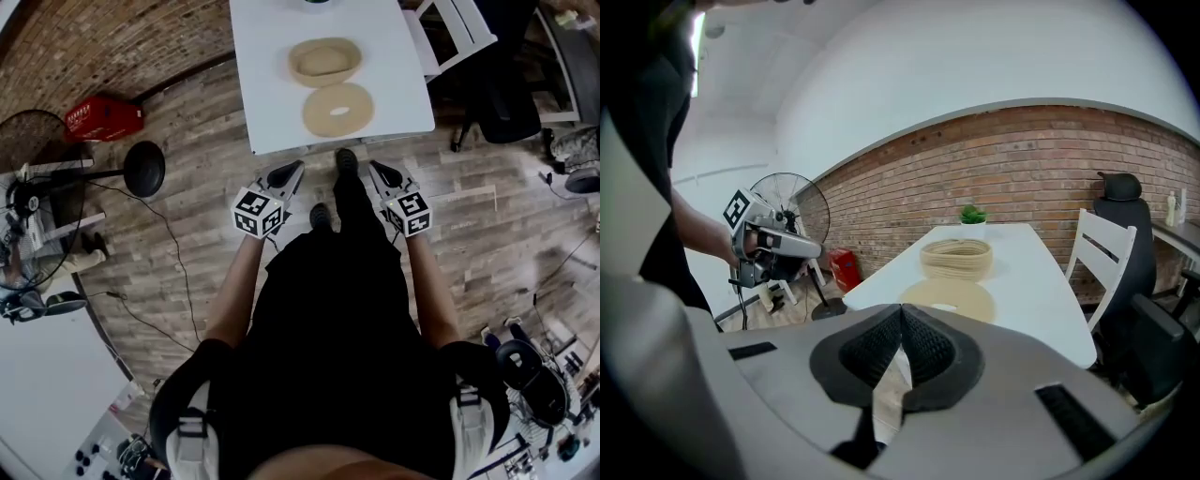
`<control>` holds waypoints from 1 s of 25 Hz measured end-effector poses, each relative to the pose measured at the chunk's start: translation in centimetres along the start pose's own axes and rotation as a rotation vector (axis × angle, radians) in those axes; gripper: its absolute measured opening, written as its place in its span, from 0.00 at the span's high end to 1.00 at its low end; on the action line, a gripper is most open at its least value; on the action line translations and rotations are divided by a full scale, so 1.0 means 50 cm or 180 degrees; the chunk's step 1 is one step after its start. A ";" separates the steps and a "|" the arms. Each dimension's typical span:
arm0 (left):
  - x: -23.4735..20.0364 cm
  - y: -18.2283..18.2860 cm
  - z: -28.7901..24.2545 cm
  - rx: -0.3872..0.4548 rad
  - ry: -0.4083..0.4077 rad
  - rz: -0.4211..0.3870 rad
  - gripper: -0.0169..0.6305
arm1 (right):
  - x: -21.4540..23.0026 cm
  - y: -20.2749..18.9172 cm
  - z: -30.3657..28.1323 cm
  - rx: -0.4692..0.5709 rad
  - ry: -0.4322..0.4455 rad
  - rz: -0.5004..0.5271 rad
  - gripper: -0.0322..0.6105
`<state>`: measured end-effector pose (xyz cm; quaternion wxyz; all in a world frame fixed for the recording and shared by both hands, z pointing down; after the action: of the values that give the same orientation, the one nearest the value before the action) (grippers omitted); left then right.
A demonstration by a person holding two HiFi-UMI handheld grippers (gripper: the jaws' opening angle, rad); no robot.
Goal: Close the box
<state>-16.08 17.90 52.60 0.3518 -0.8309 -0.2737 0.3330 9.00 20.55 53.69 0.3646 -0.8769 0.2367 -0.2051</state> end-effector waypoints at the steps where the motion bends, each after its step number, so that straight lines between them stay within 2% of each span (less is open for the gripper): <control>1: -0.008 0.010 -0.008 -0.0005 0.0007 0.0011 0.94 | 0.013 0.011 -0.006 -0.0005 0.0005 0.0004 0.95; 7: -0.059 0.075 -0.067 0.0011 0.0036 0.0068 0.94 | 0.091 0.073 -0.049 -0.0060 0.0066 0.0047 0.95; 19: -0.135 0.150 -0.160 -0.0083 0.0090 0.0133 0.94 | 0.208 0.147 -0.123 -0.0106 0.0158 0.0124 0.95; 25: -0.150 0.170 -0.198 -0.0118 0.0192 0.0149 0.94 | 0.261 0.146 -0.154 -0.0164 0.0281 0.0075 0.95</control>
<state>-11.53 3.61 54.06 0.3367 -0.8531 -0.2496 0.3108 13.45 4.44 55.77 0.3334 -0.8732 0.2682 -0.2331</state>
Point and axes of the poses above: the fingertips, and each gripper's own axes: z backward along the fingers, x to its right, y out of its top, the point moved 7 cm from there along z, backward along the fingers, and after that the axes turned 9 degrees about -x, right-handed, at the moved point
